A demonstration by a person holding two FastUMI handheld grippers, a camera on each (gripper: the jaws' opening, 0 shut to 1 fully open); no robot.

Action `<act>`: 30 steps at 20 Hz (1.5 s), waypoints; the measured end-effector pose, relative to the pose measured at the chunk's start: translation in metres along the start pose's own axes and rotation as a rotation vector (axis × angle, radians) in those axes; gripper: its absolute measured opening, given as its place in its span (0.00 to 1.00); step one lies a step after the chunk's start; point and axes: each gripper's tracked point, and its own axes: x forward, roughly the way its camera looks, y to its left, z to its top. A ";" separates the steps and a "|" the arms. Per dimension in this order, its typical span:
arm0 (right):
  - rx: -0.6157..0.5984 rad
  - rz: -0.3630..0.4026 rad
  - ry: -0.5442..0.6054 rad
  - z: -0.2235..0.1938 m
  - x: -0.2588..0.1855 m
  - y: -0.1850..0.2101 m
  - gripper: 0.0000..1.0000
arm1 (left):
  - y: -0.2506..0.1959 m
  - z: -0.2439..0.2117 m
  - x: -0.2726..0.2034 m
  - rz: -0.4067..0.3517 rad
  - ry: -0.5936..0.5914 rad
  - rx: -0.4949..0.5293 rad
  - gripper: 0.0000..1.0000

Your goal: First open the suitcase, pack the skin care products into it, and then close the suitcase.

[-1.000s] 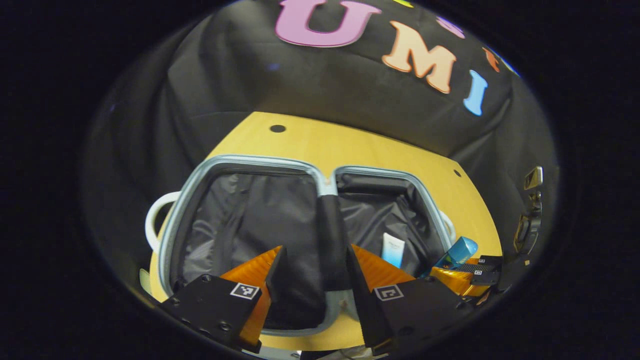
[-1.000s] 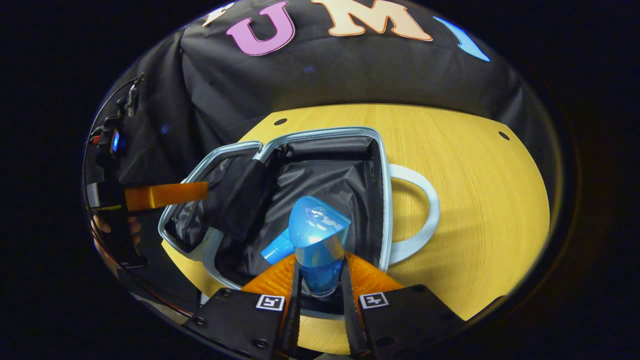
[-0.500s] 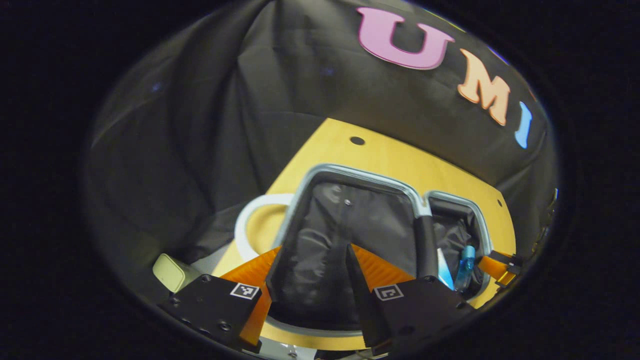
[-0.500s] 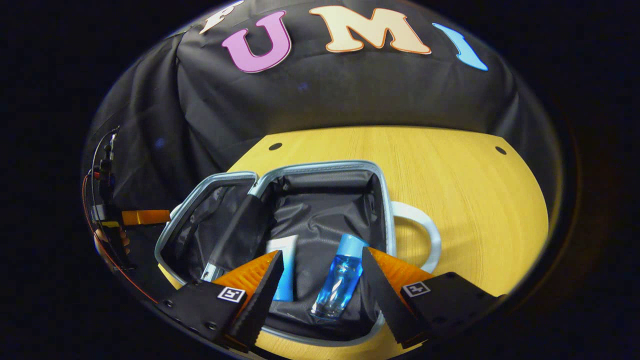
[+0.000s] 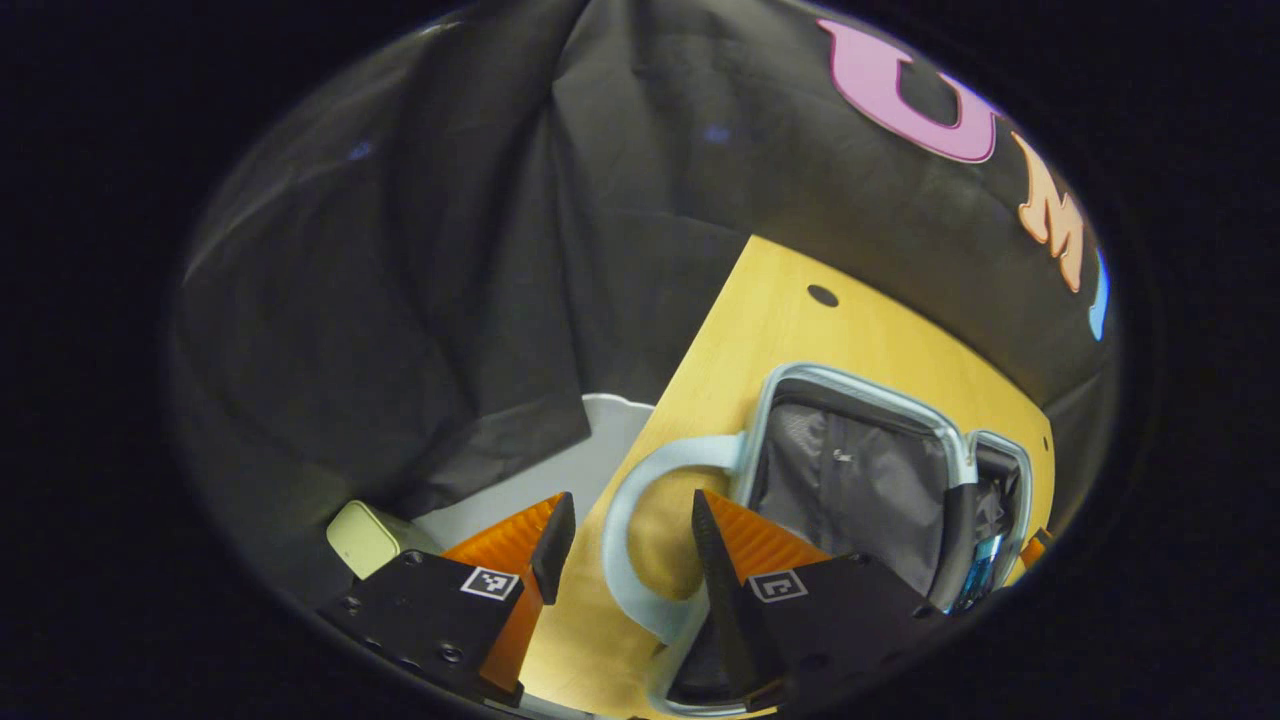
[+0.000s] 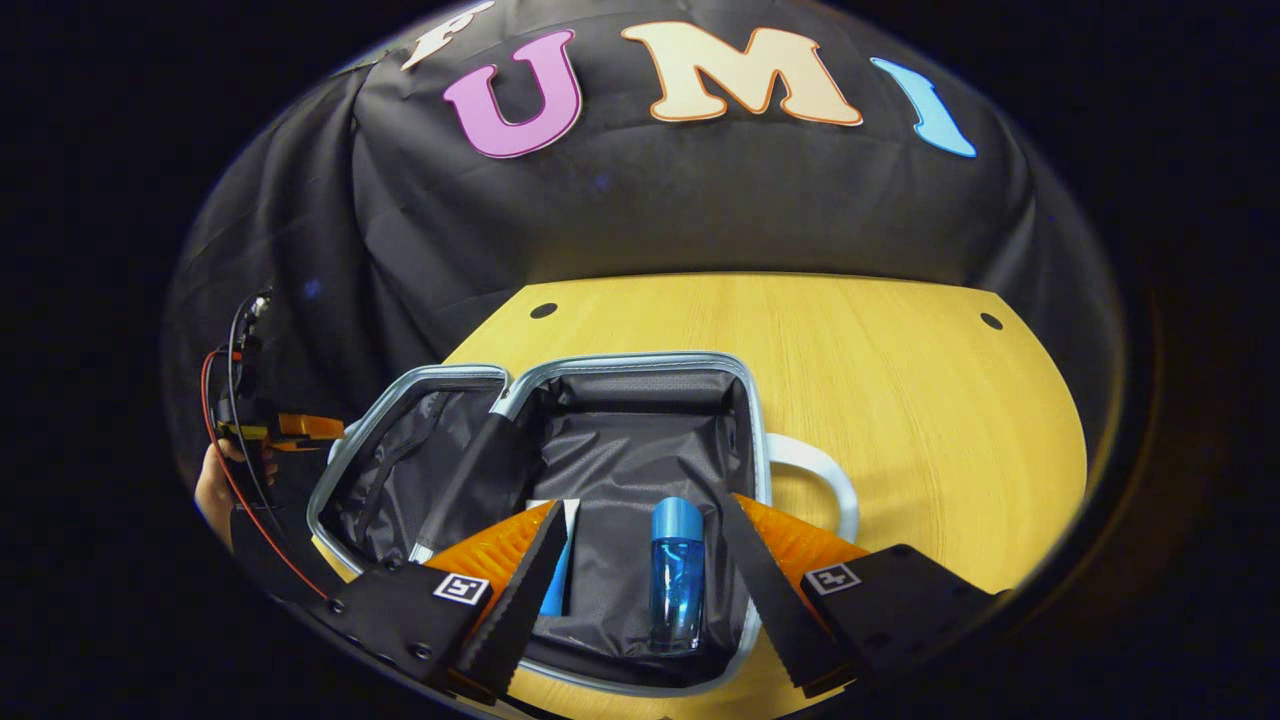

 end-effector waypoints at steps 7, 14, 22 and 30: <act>0.005 -0.055 -0.020 0.010 -0.007 -0.025 0.94 | 0.008 -0.023 0.028 -0.039 0.120 -0.082 0.25; 0.006 -0.014 -0.068 0.027 -0.018 -0.032 0.98 | -0.010 0.020 -0.028 -0.023 -0.039 0.048 0.02; -0.054 0.059 -0.141 0.049 -0.041 -0.048 0.94 | -0.094 0.074 -0.147 -0.036 -0.233 0.246 0.01; -0.059 0.096 -0.197 0.067 -0.072 -0.088 0.98 | -0.191 0.070 -0.208 -0.075 -0.306 0.328 0.01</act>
